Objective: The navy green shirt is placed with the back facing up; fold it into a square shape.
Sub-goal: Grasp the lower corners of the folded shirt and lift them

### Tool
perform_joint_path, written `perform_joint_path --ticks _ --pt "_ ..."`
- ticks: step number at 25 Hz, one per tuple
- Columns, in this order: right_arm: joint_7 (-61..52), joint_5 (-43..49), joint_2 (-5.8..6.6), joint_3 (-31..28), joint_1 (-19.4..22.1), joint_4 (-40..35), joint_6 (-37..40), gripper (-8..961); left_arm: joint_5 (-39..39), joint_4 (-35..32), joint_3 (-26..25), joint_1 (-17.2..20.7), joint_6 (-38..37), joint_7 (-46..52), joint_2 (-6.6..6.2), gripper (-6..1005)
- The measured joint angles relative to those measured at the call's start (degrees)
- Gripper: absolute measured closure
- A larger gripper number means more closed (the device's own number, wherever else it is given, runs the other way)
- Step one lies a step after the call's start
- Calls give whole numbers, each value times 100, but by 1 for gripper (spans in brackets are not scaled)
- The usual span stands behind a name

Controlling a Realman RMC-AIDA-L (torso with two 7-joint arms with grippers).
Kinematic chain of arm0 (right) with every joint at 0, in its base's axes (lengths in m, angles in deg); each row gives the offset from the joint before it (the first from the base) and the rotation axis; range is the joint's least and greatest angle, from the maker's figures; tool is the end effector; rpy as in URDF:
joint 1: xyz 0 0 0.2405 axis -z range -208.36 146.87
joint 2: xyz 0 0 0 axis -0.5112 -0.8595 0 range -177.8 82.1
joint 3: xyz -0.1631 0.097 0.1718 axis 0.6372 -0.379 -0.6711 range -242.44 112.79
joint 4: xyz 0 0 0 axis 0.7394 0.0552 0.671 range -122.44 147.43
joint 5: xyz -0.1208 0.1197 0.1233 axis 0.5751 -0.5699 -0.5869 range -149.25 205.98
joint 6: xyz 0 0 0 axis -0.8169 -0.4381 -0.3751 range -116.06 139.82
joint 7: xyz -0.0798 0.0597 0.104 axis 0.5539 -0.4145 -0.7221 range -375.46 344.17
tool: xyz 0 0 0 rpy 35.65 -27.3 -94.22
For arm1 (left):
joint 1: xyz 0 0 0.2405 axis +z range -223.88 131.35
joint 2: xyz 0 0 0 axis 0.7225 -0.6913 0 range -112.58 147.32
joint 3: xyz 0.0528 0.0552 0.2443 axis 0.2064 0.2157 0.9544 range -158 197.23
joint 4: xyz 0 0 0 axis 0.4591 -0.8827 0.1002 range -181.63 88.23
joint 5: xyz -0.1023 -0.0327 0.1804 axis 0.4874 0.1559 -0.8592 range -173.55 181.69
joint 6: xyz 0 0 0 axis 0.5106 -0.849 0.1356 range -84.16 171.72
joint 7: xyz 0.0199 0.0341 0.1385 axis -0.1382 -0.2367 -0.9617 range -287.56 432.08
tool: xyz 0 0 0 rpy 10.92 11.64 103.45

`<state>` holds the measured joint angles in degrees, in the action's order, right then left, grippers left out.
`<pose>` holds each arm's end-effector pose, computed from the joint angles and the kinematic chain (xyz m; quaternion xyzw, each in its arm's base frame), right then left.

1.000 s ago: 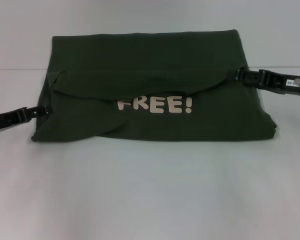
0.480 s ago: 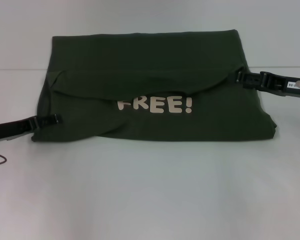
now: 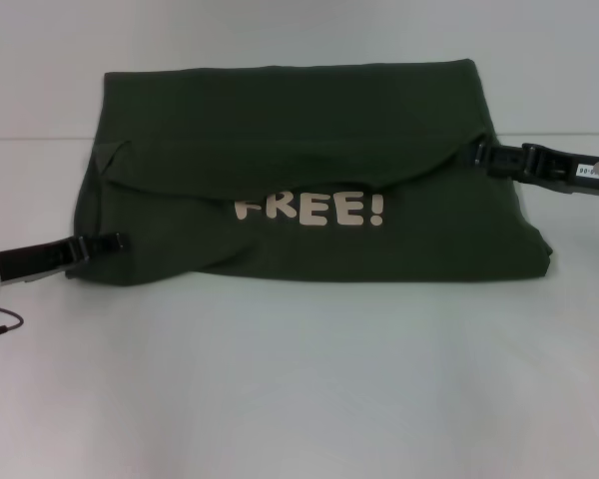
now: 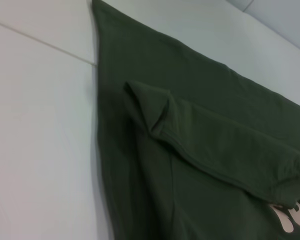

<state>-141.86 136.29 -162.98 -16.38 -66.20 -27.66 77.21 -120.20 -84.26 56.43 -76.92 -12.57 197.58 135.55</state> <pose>0.2507 0.4117 0.0348 -0.7810 0.5218 0.2697 0.2123 -0.3373 0.3779 0.0262 -0.7130 -0.5970 -0.1919 0.3136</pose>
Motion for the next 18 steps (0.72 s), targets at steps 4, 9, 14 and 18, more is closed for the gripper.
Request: perform_joint_path --ticks 4,9,14,18 --pt "-14 0 14 -64 5 -1 47 158 -26 -37 17 9 -15 12 4 339" --pt "-33 0 25 -101 -15 -1 98 159 -43 -58 19 39 -14 1 12 447" --pt "-47 17 38 -96 -41 -1 113 159 -45 -66 19 49 -28 -9 5 581" --pt "-68 65 83 -56 -53 -1 186 158 -45 -68 19 50 -107 -10 -29 774"
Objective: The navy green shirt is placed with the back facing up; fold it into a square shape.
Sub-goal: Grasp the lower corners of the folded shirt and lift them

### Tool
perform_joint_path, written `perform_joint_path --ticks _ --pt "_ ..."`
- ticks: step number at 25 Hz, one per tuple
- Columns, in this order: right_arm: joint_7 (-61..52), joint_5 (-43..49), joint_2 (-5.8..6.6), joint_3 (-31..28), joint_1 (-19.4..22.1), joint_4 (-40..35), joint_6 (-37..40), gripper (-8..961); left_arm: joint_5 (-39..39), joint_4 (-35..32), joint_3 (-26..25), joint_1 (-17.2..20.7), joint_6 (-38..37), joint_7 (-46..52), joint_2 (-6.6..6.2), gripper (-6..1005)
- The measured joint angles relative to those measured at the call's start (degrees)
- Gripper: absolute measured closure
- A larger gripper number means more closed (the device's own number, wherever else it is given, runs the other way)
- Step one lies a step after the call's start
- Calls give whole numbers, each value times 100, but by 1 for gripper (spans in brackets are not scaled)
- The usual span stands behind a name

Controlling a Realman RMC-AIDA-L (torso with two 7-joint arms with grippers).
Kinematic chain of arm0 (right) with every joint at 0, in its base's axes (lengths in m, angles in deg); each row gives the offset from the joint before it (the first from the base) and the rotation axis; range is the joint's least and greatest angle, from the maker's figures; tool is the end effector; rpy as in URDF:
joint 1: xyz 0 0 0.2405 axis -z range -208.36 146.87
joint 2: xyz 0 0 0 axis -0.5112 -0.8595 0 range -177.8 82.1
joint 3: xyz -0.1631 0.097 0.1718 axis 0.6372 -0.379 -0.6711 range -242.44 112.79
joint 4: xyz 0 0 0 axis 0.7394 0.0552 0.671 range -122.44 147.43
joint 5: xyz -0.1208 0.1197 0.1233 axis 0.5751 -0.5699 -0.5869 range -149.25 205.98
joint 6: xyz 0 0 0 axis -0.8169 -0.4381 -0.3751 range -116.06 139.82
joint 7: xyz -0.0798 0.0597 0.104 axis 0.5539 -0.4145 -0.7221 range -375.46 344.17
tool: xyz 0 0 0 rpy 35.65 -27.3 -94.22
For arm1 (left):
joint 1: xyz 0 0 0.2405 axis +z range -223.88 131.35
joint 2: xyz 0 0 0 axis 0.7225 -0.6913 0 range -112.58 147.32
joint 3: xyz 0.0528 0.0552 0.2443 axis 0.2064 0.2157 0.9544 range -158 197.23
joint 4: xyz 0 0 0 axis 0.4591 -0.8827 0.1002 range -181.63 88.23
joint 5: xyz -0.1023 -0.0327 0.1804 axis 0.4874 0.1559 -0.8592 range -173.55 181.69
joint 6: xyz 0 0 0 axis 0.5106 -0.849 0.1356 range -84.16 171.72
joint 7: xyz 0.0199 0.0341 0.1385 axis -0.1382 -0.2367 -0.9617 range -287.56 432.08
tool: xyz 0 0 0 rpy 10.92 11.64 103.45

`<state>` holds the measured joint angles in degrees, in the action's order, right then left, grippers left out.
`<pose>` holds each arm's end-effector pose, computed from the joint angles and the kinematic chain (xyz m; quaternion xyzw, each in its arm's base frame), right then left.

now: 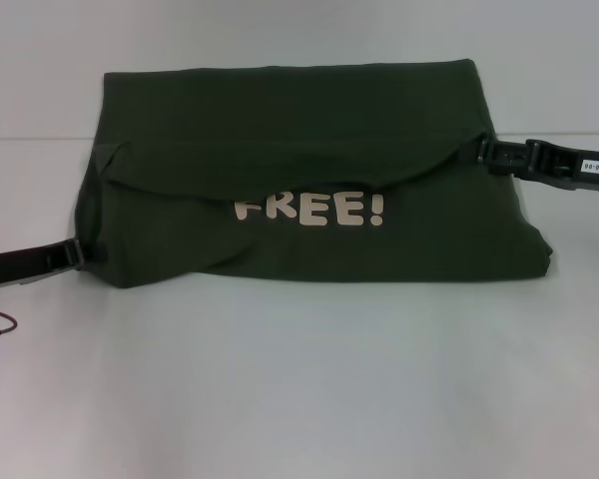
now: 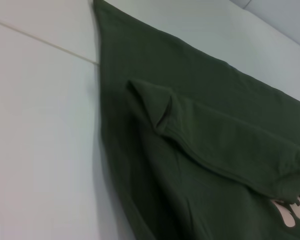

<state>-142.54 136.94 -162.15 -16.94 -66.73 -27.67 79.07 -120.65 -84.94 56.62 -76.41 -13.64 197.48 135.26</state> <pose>0.2484 0.4124 0.0403 -0.7855 0.5200 0.2668 0.2035 -0.3392 0.3752 0.0293 -0.7178 -0.5940 -0.1864 0.3118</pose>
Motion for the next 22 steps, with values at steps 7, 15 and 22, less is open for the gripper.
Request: perform_joint_path --ticks 7,15,22 --pt "-502 721 252 6 -80 -49 250 159 50 7 -71 -82 -430 102 -185 986" --pt "-1439 2299 613 5 -445 -8 274 158 63 -65 -150 -211 -534 505 -283 986" --pt "-1483 3010 369 9 -536 17 -98 159 63 -61 -150 -291 -474 491 -235 985"
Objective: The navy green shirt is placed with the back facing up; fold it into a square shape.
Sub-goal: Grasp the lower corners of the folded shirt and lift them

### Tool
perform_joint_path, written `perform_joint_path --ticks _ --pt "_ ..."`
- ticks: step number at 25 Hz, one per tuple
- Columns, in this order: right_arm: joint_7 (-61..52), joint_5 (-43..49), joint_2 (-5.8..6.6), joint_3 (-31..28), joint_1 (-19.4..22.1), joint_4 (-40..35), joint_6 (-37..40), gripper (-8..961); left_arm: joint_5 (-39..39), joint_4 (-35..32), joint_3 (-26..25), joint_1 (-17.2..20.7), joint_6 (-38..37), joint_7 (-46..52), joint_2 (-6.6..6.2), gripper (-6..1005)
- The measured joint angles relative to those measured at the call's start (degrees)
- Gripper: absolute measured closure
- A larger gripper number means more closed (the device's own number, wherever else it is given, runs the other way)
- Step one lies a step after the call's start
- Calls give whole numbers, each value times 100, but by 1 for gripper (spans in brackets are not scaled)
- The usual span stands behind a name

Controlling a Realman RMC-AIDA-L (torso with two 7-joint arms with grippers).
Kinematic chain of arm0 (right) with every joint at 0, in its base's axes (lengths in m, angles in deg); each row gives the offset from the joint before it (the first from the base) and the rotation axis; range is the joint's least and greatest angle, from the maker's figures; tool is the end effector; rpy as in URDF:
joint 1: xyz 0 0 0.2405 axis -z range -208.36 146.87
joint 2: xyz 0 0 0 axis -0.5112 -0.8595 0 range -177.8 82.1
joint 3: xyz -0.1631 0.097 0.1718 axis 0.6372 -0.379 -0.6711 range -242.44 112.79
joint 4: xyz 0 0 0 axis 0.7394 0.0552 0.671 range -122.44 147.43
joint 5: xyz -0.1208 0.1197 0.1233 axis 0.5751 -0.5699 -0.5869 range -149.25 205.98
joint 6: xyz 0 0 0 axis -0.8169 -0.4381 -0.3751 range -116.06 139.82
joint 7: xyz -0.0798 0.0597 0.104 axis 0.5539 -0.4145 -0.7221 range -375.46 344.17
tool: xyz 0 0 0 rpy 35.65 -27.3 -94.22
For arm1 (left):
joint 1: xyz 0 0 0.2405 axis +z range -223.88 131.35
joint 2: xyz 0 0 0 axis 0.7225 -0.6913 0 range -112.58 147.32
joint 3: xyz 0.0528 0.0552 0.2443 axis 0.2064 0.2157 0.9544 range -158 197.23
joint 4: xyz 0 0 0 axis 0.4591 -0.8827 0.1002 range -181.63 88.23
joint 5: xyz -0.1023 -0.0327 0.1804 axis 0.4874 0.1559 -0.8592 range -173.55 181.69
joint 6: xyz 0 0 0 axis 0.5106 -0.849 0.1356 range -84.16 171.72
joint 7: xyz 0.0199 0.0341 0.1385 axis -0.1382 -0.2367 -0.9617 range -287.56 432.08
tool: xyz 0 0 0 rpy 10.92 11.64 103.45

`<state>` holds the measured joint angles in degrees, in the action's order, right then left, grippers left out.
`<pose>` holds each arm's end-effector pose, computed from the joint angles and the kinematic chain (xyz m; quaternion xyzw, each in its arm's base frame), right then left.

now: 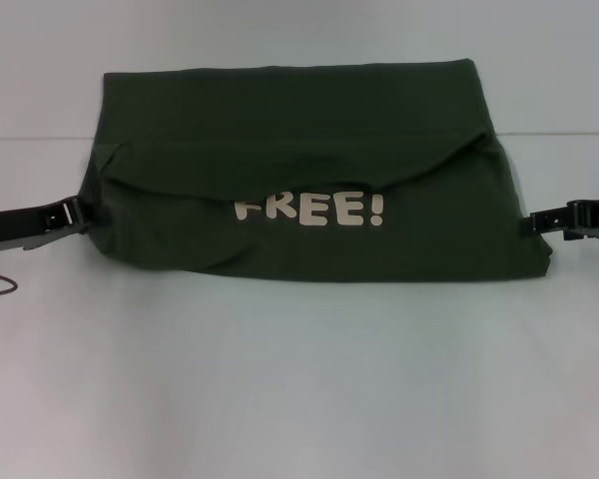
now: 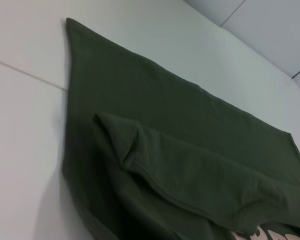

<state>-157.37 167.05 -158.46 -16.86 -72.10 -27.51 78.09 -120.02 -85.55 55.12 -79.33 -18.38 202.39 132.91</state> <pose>0.2830 0.4223 0.0557 -0.7829 0.5594 0.0477 0.2682 -0.3189 0.3921 0.0494 -0.7146 -0.6007 -0.2168 0.2855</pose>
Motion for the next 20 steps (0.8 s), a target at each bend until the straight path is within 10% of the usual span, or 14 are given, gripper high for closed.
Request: perform_joint_path --ticks 20 --pt "254 25 -227 204 -363 961 -895 186 -1 13 1 28 63 13 30 986"
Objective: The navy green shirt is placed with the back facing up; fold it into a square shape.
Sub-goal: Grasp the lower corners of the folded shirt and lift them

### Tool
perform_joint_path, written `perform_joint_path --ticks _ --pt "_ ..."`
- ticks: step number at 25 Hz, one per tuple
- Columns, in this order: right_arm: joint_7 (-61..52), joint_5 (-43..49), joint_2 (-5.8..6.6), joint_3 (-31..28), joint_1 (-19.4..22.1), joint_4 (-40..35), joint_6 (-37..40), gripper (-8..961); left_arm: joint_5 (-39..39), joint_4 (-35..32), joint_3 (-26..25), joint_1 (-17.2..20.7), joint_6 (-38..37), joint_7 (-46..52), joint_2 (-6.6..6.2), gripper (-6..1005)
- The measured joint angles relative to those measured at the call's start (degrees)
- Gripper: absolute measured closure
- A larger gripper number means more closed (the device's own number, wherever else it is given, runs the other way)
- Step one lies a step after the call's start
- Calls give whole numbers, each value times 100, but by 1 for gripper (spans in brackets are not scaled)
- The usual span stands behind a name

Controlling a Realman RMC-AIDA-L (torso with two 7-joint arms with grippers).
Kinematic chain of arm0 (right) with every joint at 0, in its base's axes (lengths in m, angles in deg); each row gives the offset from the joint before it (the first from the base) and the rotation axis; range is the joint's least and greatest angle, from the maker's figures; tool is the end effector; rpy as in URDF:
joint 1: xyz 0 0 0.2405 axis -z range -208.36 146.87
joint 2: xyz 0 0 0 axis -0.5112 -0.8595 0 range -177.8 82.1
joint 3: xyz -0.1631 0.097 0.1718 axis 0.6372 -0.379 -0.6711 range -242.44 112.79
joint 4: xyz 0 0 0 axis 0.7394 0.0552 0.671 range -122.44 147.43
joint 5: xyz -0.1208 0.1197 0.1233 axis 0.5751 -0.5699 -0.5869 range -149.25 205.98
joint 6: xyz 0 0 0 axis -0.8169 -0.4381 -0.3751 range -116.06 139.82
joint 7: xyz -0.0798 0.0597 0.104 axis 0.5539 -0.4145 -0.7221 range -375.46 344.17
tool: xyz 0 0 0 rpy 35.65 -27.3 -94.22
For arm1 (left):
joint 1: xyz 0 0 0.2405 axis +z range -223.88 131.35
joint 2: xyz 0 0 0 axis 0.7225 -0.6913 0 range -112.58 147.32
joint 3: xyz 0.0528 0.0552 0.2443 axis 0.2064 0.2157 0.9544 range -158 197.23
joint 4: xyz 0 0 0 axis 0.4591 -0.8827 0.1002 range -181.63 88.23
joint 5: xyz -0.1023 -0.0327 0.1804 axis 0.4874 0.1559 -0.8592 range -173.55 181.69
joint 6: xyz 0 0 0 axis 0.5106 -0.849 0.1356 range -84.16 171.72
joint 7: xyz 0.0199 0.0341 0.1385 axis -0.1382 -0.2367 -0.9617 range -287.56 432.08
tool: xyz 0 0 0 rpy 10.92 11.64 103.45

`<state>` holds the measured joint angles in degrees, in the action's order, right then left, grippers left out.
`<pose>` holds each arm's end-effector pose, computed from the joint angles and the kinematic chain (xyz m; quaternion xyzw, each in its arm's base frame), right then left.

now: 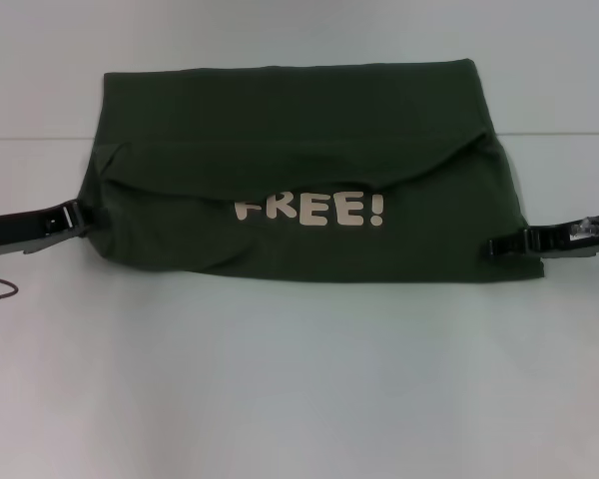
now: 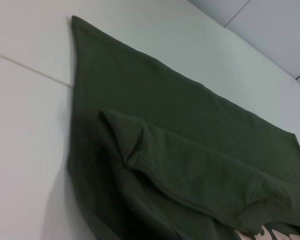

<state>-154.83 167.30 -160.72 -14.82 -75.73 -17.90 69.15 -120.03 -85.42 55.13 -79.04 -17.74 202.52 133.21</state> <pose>0.2814 0.4261 0.0099 -0.7887 0.5540 0.0305 0.2647 -0.3213 0.3906 0.0471 -0.7101 -0.6049 -0.2168 0.2879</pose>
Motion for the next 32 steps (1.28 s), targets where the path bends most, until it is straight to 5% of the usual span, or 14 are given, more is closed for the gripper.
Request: perform_joint_path --ticks 18,22,26,32 --pt "33 -142 1 -138 127 -222 147 653 -13 -13 30 12 -121 5 -25 986" --pt "204 -227 40 -326 166 -281 395 801 -58 19 68 -9 -609 10 -186 986" --pt "261 -242 82 -522 377 -730 1061 916 -65 25 90 -7 -1378 119 -487 985" --pt "261 -244 174 -624 670 -1174 2280 915 -494 -153 83 58 -2551 283 -781 985"
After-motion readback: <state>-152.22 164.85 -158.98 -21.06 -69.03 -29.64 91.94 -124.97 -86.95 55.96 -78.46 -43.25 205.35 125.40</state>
